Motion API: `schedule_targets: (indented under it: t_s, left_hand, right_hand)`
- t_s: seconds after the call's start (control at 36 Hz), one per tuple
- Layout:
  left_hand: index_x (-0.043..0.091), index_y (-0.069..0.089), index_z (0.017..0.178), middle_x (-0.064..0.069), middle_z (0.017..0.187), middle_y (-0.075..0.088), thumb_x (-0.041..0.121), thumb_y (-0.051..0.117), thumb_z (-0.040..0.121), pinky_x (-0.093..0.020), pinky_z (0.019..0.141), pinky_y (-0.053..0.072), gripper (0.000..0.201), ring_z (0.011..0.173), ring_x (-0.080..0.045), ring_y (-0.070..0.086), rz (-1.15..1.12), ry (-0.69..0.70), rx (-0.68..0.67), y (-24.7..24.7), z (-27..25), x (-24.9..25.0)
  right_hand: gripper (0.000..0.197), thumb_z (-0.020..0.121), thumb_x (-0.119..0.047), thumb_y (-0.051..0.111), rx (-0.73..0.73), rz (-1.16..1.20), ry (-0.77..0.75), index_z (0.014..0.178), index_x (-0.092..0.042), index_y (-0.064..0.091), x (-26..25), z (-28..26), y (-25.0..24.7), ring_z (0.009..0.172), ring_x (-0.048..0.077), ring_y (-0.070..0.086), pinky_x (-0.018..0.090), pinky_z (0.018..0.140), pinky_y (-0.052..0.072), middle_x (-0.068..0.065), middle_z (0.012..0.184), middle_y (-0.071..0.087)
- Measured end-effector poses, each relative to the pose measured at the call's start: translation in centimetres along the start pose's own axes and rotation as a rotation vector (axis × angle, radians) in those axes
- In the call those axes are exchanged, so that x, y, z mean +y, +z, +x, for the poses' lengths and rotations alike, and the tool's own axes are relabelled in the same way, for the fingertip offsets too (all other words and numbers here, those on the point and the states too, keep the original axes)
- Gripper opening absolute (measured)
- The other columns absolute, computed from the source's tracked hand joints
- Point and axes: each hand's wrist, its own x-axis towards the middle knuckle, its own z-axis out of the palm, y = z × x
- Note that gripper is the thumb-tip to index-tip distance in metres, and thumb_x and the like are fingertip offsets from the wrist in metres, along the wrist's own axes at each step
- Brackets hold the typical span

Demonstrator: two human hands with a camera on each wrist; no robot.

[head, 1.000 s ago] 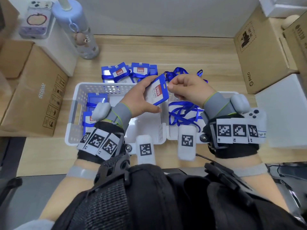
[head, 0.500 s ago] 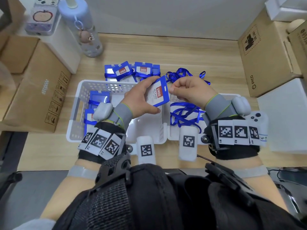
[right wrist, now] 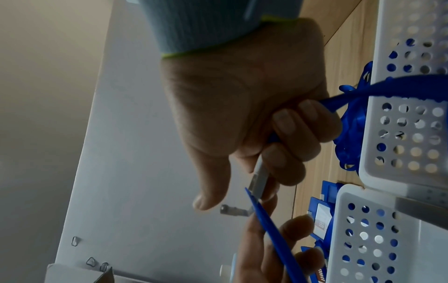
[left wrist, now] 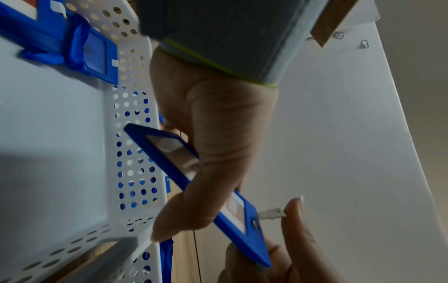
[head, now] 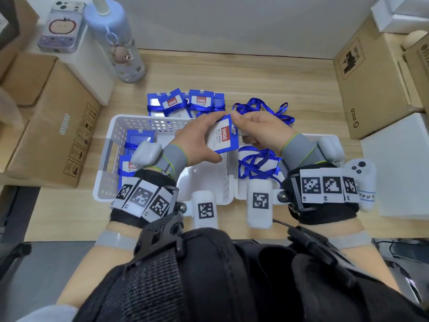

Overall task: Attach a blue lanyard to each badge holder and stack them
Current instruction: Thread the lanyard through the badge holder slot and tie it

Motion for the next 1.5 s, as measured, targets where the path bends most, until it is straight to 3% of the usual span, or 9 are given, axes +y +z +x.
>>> schedule_targets:
  t_s: [0.33,0.42,0.47,0.56,0.69,0.81,1.06,1.25,1.5]
  left_hand:
    - [0.022,0.033,0.141,-0.005,0.127,0.048,0.005,0.081,0.062,-0.043,0.097,0.047,0.093,0.114,-0.022,0.051,-0.012,-0.002,0.011,-0.9,0.5,-0.5]
    - [0.022,0.033,0.139,0.001,0.116,0.052,0.004,0.081,0.064,-0.023,0.079,0.054,0.091,0.099,-0.013,0.055,-0.117,0.001,0.013,-1.0,0.6,-0.4]
    - [0.023,0.037,0.136,0.009,0.101,0.053,0.009,0.081,0.065,-0.005,0.061,0.046,0.084,0.086,-0.004,0.054,-0.195,-0.009,0.02,-1.1,0.5,-0.2]
    - [0.022,0.049,0.12,0.008,0.099,0.062,0.036,0.084,0.054,-0.017,0.075,0.05,0.076,0.088,-0.007,0.06,-0.378,-0.041,-0.002,-0.9,0.5,0.2]
    - [0.029,0.053,0.091,0.019,0.055,0.055,0.05,0.059,0.071,-0.019,0.05,0.04,0.03,0.054,-0.004,0.047,-0.571,-0.114,0.024,-0.9,1.0,1.0]
    - [0.024,0.051,0.087,0.014,0.055,0.055,0.044,0.044,0.094,-0.018,0.05,0.044,0.023,0.051,-0.001,0.05,-0.603,-0.148,0.15,-1.3,1.6,1.1]
    - [0.012,0.053,0.115,0.002,0.103,0.059,0.028,0.065,0.083,-0.022,0.073,0.046,0.038,0.091,-0.015,0.056,-0.228,-0.11,0.388,-2.0,2.3,0.2]
    - [0.02,0.065,0.111,0.007,0.094,0.052,0.021,0.076,0.07,-0.021,0.082,0.038,0.042,0.092,-0.011,0.049,0.167,0.02,0.114,-1.9,1.5,0.8]
    - [0.027,0.061,0.079,0.011,0.081,0.063,0.002,0.082,0.059,-0.018,0.072,0.051,0.038,0.072,0.001,0.059,-0.301,0.195,-0.097,-2.2,1.0,0.8]
  right_hand:
    - [0.027,0.097,-0.021,0.042,0.035,-0.095,-0.092,0.072,-0.014,0.048,0.7,0.8,-0.4,0.048,0.003,0.036,0.01,0.049,0.034,-0.002,0.061,0.045]
    - [0.024,0.098,-0.022,0.039,0.047,-0.108,-0.111,0.081,-0.009,0.05,0.6,1.0,-0.4,0.056,0.009,0.036,0.013,0.053,0.034,-0.001,0.064,0.044]
    - [0.027,0.099,-0.023,0.038,0.074,-0.072,-0.138,0.076,-0.011,0.048,0.4,1.2,-0.4,0.056,0.01,0.034,0.013,0.05,0.031,0.0,0.063,0.042]
    - [0.036,0.099,-0.027,0.037,0.178,-0.064,-0.201,0.065,-0.017,0.042,0.0,1.5,-0.4,0.048,0.004,0.033,0.013,0.049,0.029,-0.002,0.058,0.04]
    - [0.027,0.098,-0.033,0.038,0.205,-0.216,-0.209,0.077,-0.024,0.053,-0.1,1.7,0.1,0.058,0.007,0.039,0.023,0.058,0.033,-0.009,0.062,0.042]
    - [0.028,0.097,-0.027,0.04,0.108,-0.411,-0.179,0.098,-0.004,0.057,-0.4,1.5,0.8,0.075,0.017,0.045,0.031,0.073,0.038,-0.003,0.071,0.047]
    - [0.024,0.095,-0.027,0.045,-0.035,-0.605,-0.186,0.097,-0.014,0.065,-1.5,0.8,1.4,0.071,0.012,0.046,0.019,0.064,0.036,-0.008,0.07,0.048]
    - [0.01,0.084,-0.03,0.062,0.209,-0.614,-0.297,0.087,-0.024,0.069,-2.2,1.4,0.2,0.075,0.016,0.053,0.034,0.074,0.046,-0.004,0.075,0.061]
    - [0.006,0.082,-0.019,0.066,0.411,-0.388,-0.282,0.081,-0.013,0.069,-0.8,2.4,-1.4,0.074,0.015,0.054,0.028,0.072,0.043,-0.001,0.075,0.062]
